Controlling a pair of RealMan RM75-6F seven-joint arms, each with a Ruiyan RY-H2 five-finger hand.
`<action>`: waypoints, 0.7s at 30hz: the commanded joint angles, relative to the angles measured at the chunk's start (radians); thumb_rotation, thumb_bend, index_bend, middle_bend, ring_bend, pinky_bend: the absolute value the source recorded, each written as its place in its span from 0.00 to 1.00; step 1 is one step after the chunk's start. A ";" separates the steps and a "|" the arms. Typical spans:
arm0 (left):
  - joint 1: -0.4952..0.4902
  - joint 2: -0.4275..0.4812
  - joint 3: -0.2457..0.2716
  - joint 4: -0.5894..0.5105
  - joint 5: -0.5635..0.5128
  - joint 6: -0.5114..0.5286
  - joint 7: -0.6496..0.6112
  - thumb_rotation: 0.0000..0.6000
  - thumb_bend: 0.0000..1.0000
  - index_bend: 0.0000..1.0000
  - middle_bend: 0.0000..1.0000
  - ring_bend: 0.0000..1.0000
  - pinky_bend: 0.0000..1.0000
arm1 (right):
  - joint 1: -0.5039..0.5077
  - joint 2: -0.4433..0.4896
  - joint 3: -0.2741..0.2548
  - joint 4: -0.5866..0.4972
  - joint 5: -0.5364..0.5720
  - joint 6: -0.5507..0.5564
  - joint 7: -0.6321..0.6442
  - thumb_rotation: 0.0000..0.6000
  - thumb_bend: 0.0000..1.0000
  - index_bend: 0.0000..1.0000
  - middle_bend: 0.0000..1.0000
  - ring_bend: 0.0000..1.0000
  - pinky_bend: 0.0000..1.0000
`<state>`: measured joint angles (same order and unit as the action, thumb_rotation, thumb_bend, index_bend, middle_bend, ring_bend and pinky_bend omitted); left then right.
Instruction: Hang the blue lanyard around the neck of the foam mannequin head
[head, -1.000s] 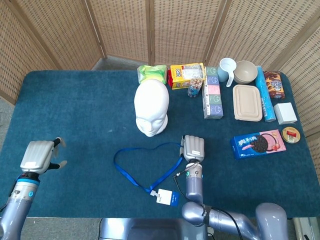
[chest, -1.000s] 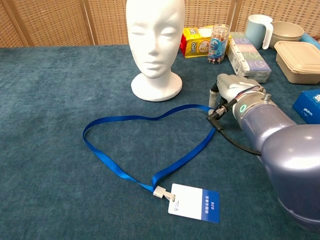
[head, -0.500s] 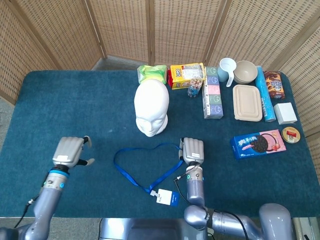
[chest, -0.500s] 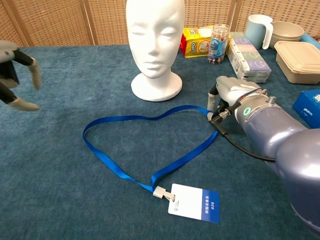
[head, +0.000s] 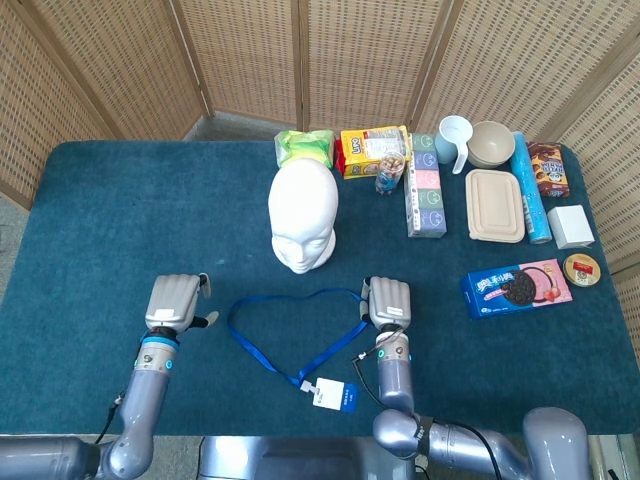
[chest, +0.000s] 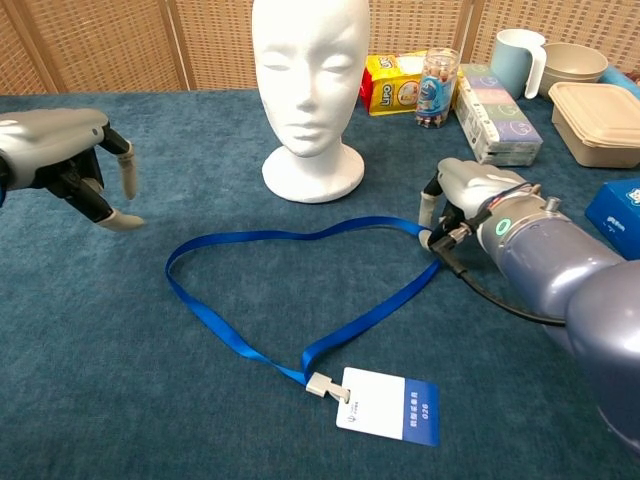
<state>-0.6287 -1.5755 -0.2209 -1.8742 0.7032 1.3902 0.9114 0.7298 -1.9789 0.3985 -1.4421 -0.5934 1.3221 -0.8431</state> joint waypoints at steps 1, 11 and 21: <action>-0.015 -0.046 -0.016 0.039 -0.025 0.029 0.007 0.84 0.22 0.50 1.00 1.00 1.00 | 0.000 0.001 -0.001 0.004 0.002 -0.006 0.005 1.00 0.51 0.61 0.94 1.00 1.00; -0.044 -0.118 -0.032 0.131 -0.088 0.011 0.002 0.85 0.23 0.50 1.00 1.00 1.00 | 0.001 -0.001 -0.005 0.031 0.011 -0.030 0.026 1.00 0.52 0.61 0.94 1.00 1.00; -0.078 -0.180 -0.050 0.198 -0.149 -0.016 0.013 0.86 0.23 0.50 1.00 1.00 1.00 | 0.000 0.002 -0.006 0.052 0.023 -0.048 0.039 1.00 0.52 0.62 0.95 1.00 1.00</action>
<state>-0.7027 -1.7507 -0.2686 -1.6795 0.5586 1.3771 0.9211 0.7298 -1.9774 0.3930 -1.3905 -0.5710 1.2748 -0.8048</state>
